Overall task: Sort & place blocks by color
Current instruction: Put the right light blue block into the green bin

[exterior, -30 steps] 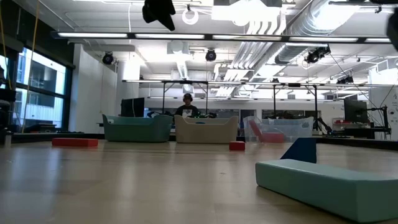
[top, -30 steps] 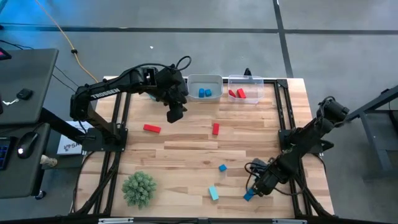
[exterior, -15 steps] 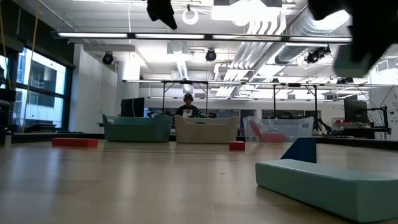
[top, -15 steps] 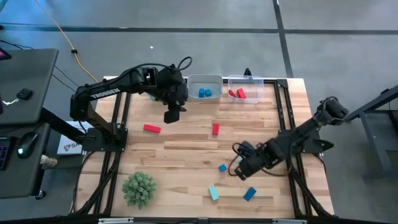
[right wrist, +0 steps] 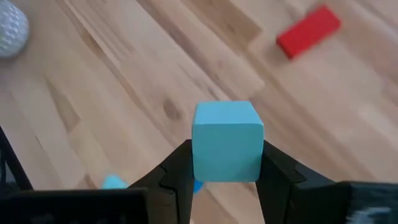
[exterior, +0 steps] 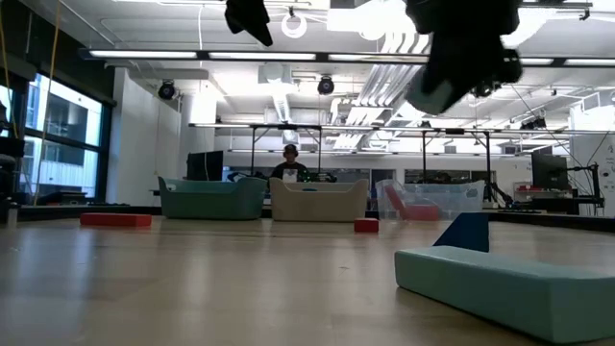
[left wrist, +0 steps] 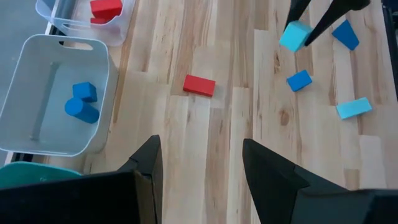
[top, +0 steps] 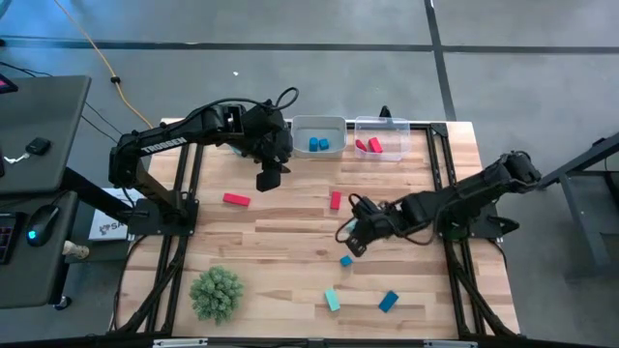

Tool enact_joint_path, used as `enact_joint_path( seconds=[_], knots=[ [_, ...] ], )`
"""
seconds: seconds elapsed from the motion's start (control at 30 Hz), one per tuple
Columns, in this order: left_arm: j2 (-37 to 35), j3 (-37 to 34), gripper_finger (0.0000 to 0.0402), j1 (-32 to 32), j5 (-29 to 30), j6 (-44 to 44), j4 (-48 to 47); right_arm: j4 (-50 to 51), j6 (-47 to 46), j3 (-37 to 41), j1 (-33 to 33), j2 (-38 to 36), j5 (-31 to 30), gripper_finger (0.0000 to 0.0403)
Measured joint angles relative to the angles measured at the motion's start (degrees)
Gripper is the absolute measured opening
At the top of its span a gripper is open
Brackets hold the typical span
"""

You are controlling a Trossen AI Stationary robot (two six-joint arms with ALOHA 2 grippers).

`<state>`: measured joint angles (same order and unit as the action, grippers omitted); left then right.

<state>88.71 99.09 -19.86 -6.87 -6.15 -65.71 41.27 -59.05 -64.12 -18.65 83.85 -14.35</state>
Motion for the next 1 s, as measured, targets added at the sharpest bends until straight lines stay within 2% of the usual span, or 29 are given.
enact_joint_path(
  seconds=[0.2, 0.43, 0.67, 1.0],
  knots=[
    [0.00, 0.00, 0.0145, -0.02, 0.00, 3.92, 1.34, -5.19, 10.34, -0.01, 4.44, 0.00, 0.84, 0.0110],
    [0.00, 0.02, 0.0145, -0.07, -0.07, 14.97, 6.42, -12.63, 27.12, -0.02, 10.32, -0.17, 1.01, 0.0110],
    [0.49, 0.06, 0.0145, -1.14, -0.07, 25.73, 7.31, -19.59, 42.04, -0.04, 16.25, -1.67, 1.05, 0.0110],
    [3.03, 0.07, 0.0145, -3.42, 0.08, 33.33, 11.01, -24.67, 52.12, -0.07, 21.30, -2.01, 1.36, 0.0110]
  ],
)
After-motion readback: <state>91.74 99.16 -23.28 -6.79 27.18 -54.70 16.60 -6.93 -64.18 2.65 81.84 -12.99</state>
